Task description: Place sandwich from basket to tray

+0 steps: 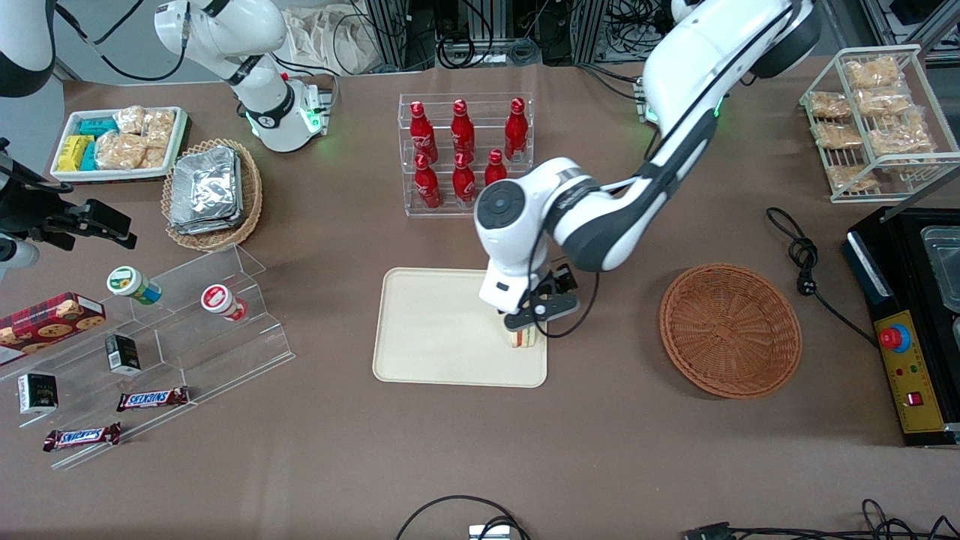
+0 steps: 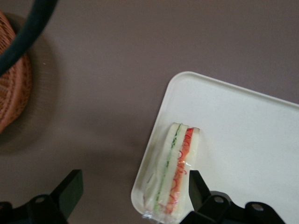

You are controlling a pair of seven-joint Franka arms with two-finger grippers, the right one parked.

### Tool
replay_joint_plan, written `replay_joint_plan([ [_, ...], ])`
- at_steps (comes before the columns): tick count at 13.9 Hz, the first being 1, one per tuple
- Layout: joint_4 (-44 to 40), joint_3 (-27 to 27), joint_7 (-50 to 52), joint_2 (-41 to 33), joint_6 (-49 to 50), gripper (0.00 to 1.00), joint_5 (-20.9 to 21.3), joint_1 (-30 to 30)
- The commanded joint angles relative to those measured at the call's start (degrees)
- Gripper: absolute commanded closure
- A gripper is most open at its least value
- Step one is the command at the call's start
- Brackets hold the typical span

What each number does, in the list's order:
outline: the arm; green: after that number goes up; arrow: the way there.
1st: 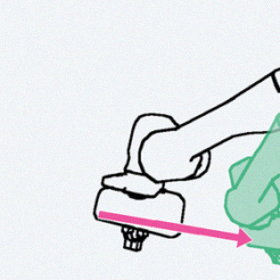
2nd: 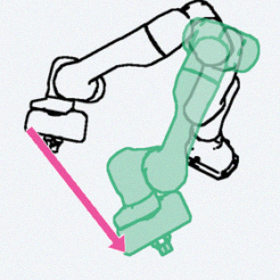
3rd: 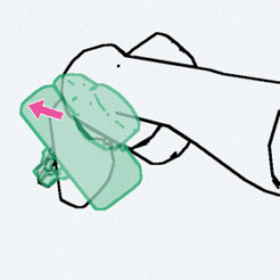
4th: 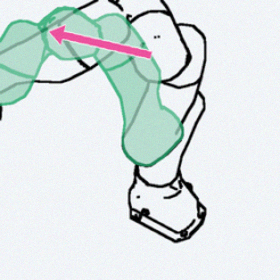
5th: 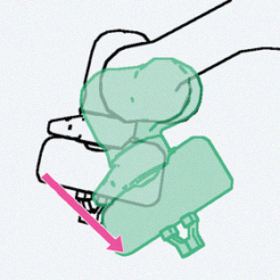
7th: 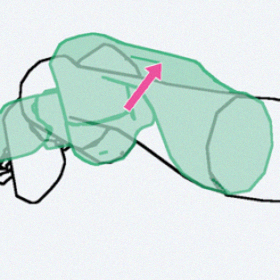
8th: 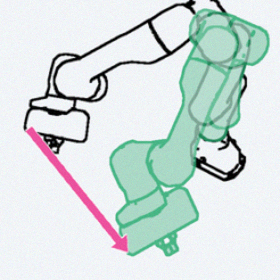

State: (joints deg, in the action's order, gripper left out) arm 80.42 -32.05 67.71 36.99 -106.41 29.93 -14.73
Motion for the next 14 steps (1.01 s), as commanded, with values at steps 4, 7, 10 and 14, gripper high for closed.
replay_joint_plan([
  [4,19.56,-0.12,-20.05,-21.84,-1.60,0.00,-13.31,16.55],
  [7,24.95,-0.03,-30.66,-28.97,-3.81,0.00,-19.61,24.46],
  [10,24.17,7.57,-41.48,-34.78,-1.45,0.00,-29.10,24.59],
  [14,21.71,16.05,-50.04,-37.60,4.89,0.00,-33.09,20.89],
])
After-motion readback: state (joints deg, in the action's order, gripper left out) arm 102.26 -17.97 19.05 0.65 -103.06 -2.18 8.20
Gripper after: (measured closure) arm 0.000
